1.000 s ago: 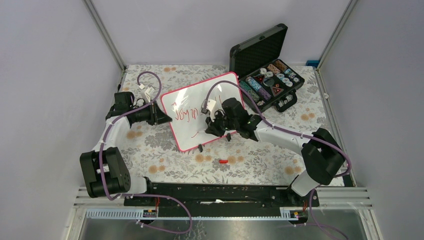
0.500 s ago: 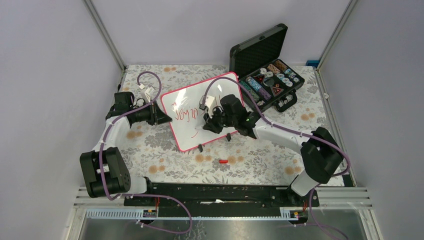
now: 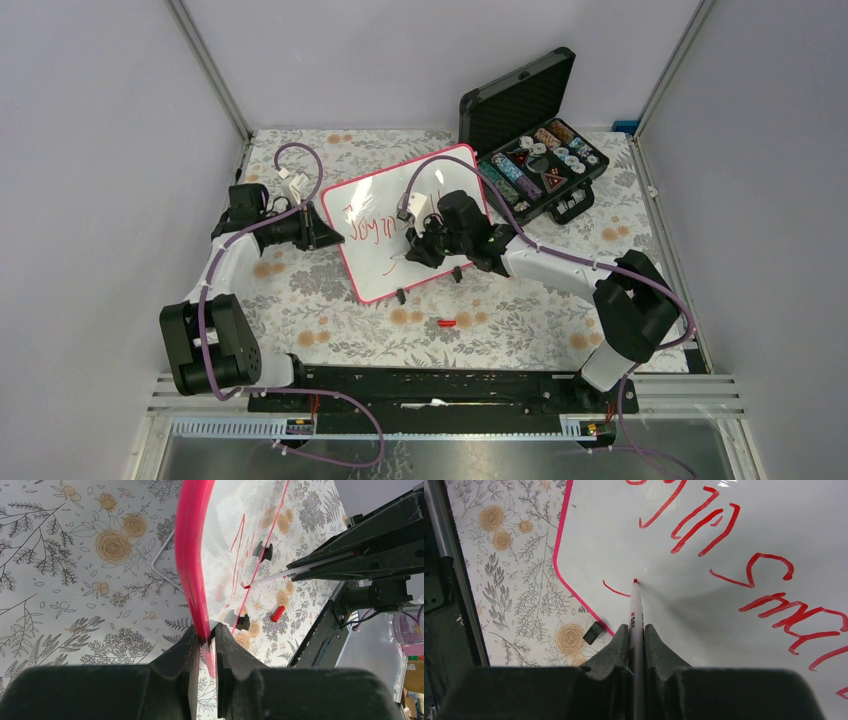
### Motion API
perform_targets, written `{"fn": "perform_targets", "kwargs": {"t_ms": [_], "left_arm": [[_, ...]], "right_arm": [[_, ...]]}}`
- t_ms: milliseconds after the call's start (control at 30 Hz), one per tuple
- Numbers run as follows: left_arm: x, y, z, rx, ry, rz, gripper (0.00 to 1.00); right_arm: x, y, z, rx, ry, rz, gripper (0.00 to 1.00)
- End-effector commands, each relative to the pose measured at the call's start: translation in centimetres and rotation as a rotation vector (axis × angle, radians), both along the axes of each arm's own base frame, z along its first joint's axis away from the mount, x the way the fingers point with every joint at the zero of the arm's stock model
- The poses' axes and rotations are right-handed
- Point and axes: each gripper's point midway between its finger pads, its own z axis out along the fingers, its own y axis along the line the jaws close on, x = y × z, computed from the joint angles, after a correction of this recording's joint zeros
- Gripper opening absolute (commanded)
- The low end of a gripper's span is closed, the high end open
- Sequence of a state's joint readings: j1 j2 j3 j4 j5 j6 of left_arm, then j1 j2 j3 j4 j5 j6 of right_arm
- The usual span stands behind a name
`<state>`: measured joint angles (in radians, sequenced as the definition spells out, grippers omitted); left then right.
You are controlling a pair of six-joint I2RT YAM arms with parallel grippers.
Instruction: Write a sentence on the whiteboard
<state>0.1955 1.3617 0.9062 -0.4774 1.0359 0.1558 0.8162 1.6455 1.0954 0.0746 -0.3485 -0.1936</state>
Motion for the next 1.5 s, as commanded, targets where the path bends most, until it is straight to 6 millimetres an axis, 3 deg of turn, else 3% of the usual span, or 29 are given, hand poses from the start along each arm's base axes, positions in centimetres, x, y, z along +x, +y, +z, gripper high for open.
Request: {"fn": "perform_targets", "kwargs": {"t_ms": [0, 567, 1067, 1233, 1467], "left_arm": [[1.0, 0.6, 0.4, 0.047, -0.079, 0.008, 0.00], [1.1, 0.7, 0.4, 0.050, -0.080, 0.011, 0.00], [1.2, 0.6, 0.7, 0.049, -0.086, 0.011, 0.00], [1.2, 0.7, 0.7, 0.050, -0.087, 0.012, 0.00], [1.2, 0.7, 0.7, 0.048, -0.085, 0.011, 0.00]], "right_arm": [[0.4, 0.3, 0.7, 0.025, -0.029, -0.009, 0.00], [-1.7, -1.0, -1.2, -0.011, 0.009, 0.019, 0.00], [-0.9, -1.5, 1.9, -0.004, -0.043, 0.007, 0.00], [0.2, -1.2, 3.3, 0.026, -0.053, -0.011, 0.00], [1.6, -1.0, 3.8, 0.035, -0.069, -0.045, 0.00]]}}
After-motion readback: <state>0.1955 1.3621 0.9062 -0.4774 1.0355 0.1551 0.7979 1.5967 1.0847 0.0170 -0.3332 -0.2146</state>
